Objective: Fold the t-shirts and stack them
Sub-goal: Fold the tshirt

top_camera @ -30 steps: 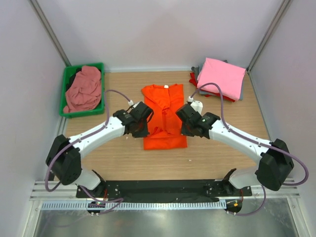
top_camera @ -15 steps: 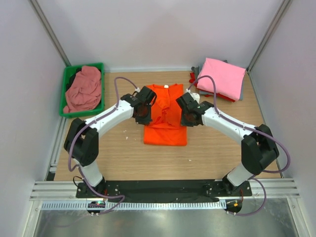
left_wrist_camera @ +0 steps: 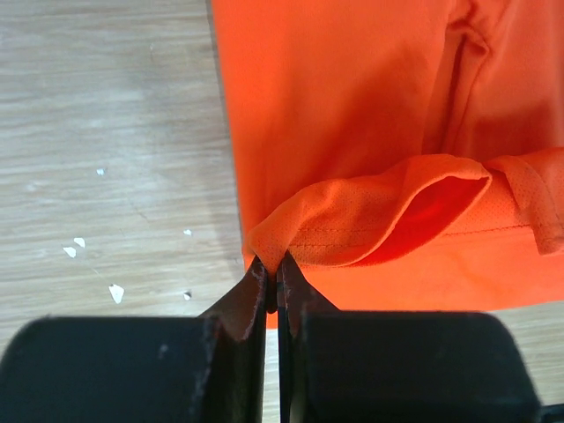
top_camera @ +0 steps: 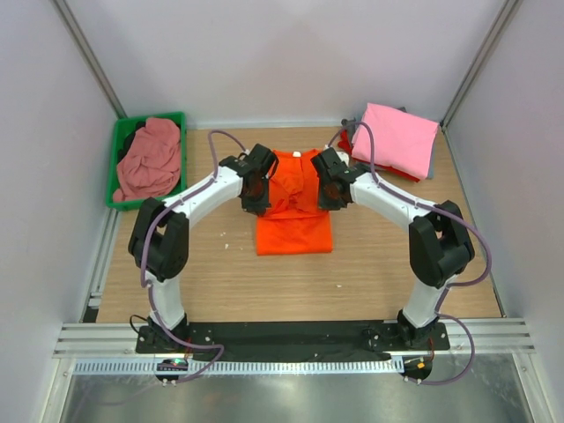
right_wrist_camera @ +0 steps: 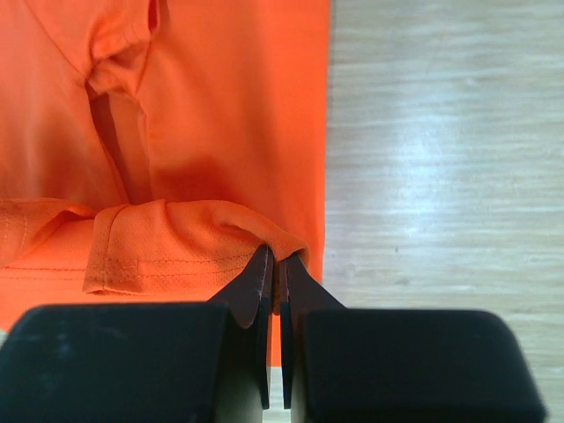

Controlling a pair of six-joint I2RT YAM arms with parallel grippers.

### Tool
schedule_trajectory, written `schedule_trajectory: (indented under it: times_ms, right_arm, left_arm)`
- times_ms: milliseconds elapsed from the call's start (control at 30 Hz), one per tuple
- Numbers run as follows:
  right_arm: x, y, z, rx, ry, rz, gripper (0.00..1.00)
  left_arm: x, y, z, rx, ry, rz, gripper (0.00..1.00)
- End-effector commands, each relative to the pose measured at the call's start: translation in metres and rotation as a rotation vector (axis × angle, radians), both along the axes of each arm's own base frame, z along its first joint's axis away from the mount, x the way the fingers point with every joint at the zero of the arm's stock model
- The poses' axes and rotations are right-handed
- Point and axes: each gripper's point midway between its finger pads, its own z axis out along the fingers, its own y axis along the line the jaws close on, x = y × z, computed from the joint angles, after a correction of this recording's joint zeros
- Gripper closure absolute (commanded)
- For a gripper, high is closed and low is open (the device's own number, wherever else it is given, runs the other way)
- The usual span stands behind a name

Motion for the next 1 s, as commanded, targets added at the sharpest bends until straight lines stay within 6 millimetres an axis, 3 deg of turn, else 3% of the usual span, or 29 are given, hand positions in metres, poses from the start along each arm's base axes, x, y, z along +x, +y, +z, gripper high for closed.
schedule_trajectory:
  times_ms: [0, 367, 433, 467, 533, 567, 600, 633, 667, 700, 733, 767, 800, 833, 867, 933, 967]
  right_arm:
    - [0.021, 0.000, 0.014, -0.010, -0.044, 0.018, 0.99]
    - [0.048, -0.004, -0.021, -0.023, 0.022, -0.009, 0.98]
    - [0.051, -0.006, -0.032, -0.029, 0.050, -0.021, 0.94]
    - [0.056, -0.005, -0.031, -0.021, 0.047, -0.026, 0.85]
    - [0.062, -0.008, -0.036, -0.018, 0.061, -0.042, 0.72]
    - [0.071, -0.006, -0.030, -0.007, 0.044, -0.049, 0.53]
    - [0.073, -0.006, -0.028, -0.007, 0.050, -0.053, 0.43]
    - [0.078, -0.009, -0.028, -0.012, 0.049, -0.063, 0.36]
    - [0.091, -0.007, -0.011, -0.003, 0.007, -0.075, 0.28]
    - [0.092, -0.013, -0.007, -0.025, 0.015, -0.084, 0.26]
    - [0.097, -0.015, -0.001, -0.031, 0.011, -0.093, 0.25]
    - [0.109, -0.016, 0.023, -0.019, -0.036, -0.105, 0.24]
    - [0.108, -0.023, 0.033, -0.043, -0.045, -0.117, 0.24]
    - [0.110, -0.024, 0.045, -0.044, -0.068, -0.121, 0.23]
    - [0.108, -0.026, 0.065, -0.032, -0.104, -0.125, 0.23]
    - [0.101, -0.027, 0.078, -0.011, -0.129, -0.124, 0.23]
    - [0.086, -0.030, 0.084, 0.009, -0.132, -0.116, 0.23]
  left_arm:
    - [0.010, 0.007, 0.003, 0.020, 0.005, -0.010, 0.99]
    - [0.046, 0.008, -0.019, 0.012, 0.031, -0.008, 0.98]
    - [0.053, 0.007, -0.021, 0.008, 0.033, -0.010, 0.96]
    - [0.056, 0.006, -0.021, 0.005, 0.031, -0.013, 0.93]
    - [0.066, 0.003, -0.018, 0.008, 0.025, -0.025, 0.80]
    - [0.072, 0.002, -0.015, 0.007, 0.013, -0.030, 0.74]
    - [0.081, -0.003, 0.001, -0.010, -0.011, -0.037, 0.58]
    - [0.087, -0.003, -0.002, -0.005, -0.002, -0.036, 0.50]
    - [0.093, -0.003, 0.004, -0.001, -0.010, -0.047, 0.32]
    - [0.113, -0.009, 0.033, -0.023, -0.080, -0.043, 0.26]
    - [0.111, -0.003, 0.030, -0.001, -0.038, -0.035, 0.22]
    - [0.117, -0.004, 0.041, -0.004, -0.052, -0.040, 0.18]
    - [0.124, -0.005, 0.074, -0.026, -0.109, -0.040, 0.17]
    - [0.127, -0.005, 0.087, -0.030, -0.132, -0.039, 0.16]
    - [0.127, -0.004, 0.106, -0.041, -0.172, -0.040, 0.14]
    - [0.122, 0.000, 0.120, -0.053, -0.205, -0.029, 0.14]
    - [0.113, 0.003, 0.147, -0.082, -0.254, -0.026, 0.15]
